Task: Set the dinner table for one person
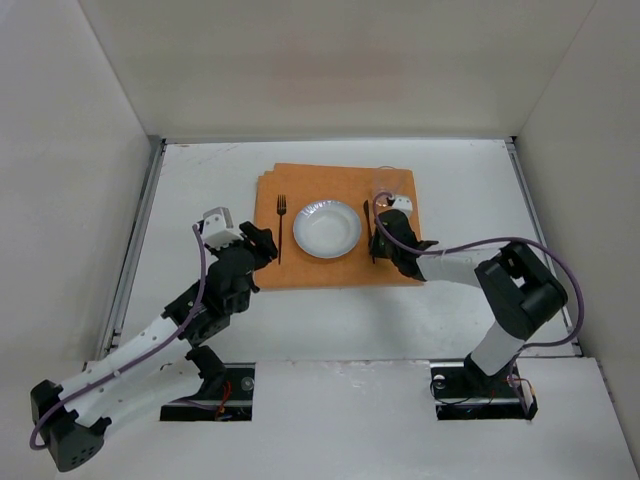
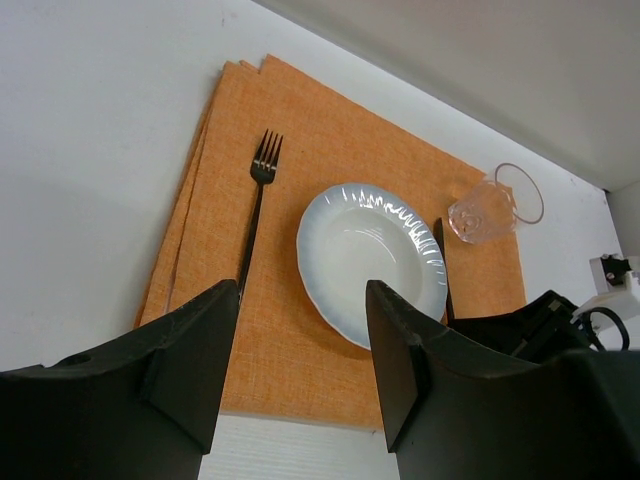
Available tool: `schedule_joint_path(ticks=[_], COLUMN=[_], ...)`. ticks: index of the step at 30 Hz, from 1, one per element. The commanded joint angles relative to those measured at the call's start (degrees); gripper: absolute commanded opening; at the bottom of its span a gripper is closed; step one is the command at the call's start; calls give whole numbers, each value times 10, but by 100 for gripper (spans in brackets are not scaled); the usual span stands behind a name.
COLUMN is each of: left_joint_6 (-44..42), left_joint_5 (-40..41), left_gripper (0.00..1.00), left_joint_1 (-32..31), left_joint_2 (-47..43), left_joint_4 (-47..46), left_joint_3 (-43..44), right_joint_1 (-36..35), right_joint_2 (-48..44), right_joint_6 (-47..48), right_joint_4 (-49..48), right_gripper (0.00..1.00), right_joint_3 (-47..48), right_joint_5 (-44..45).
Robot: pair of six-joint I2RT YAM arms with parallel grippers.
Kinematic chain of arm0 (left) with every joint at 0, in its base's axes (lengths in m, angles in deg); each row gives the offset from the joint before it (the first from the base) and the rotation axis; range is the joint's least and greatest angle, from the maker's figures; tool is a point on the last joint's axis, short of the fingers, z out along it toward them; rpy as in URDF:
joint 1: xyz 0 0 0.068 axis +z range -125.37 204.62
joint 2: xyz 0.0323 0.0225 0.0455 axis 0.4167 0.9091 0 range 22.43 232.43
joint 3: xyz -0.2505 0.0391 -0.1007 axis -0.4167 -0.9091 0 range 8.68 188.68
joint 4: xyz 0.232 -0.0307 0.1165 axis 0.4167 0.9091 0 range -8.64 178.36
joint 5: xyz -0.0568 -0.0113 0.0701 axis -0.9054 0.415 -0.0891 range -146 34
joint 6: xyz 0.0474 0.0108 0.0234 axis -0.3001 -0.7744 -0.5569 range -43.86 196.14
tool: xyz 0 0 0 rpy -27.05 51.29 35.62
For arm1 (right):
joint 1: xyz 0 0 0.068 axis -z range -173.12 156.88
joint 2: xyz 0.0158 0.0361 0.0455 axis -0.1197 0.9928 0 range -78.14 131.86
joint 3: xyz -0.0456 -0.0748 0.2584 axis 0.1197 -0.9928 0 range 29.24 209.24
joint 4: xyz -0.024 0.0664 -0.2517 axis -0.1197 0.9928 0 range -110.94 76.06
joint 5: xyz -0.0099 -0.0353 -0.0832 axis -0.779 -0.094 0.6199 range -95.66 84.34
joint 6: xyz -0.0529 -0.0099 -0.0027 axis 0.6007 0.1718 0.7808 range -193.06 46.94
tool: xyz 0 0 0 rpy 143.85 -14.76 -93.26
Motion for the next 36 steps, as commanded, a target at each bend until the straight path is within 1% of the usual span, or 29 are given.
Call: schedule_joint_path(ticks=[1, 6, 11, 13, 15, 17, 19, 23, 26, 29, 30, 31, 33, 34, 35, 36], left_joint_6=[8, 9, 12, 15, 14, 16, 19, 21, 26, 29, 32, 34, 42, 44, 44, 47], left_joint_5=[-3, -7, -13, -14, -14, -15, -13, -15, -13, -27, -31, -31, -29, -29, -30, -32], left_gripper=[51, 51, 51, 51, 51, 51, 51, 51, 51, 52, 52, 52, 53, 53, 53, 53], left_joint_1=[7, 18, 27, 30, 35, 35, 37, 44, 47, 51, 52, 53, 56, 61, 65, 70], left_joint_2=[-8, -11, -8, -10, -7, -13, -19, -19, -20, -11, -7, -7, -8, -10, -11, -13], left_joint_4=[-24, -20, -16, -18, -12, -5, -3, 26, 39, 53, 61, 67, 77, 84, 90, 99], left_joint_3=[-14, -28, -37, -43, -42, -45, -54, -50, -58, -58, -58, -60, -65, -67, -68, -71], right_joint_1=[3, 1, 1, 1, 0, 0, -6, -21, -30, -16, 4, 25, 75, 100, 126, 151], right_joint_2=[7, 19, 26, 27, 22, 4, -28, -115, -189, -262, -284, -302, -336, -351, -364, -375], right_joint_6=[-7, -15, -16, -11, -9, -7, -3, 5, 25, 22, 18, 11, -18, -39, -59, -77], right_joint_4=[-42, -43, -43, -43, -43, -40, -35, 11, 37, 31, 23, 15, 2, -4, -11, -22], right_gripper=[6, 7, 14, 21, 31, 39, 45, 54, 58, 57, 53, 47, 27, 20, 15, 12], right_joint_3=[30, 37, 40, 43, 44, 39, 30, 23, 17, -5, -16, -30, -61, -77, -93, -113], right_joint_5=[20, 37, 55, 57, 50, 37, 29, 14, 13, 14, 15, 13, 8, 2, -4, -11])
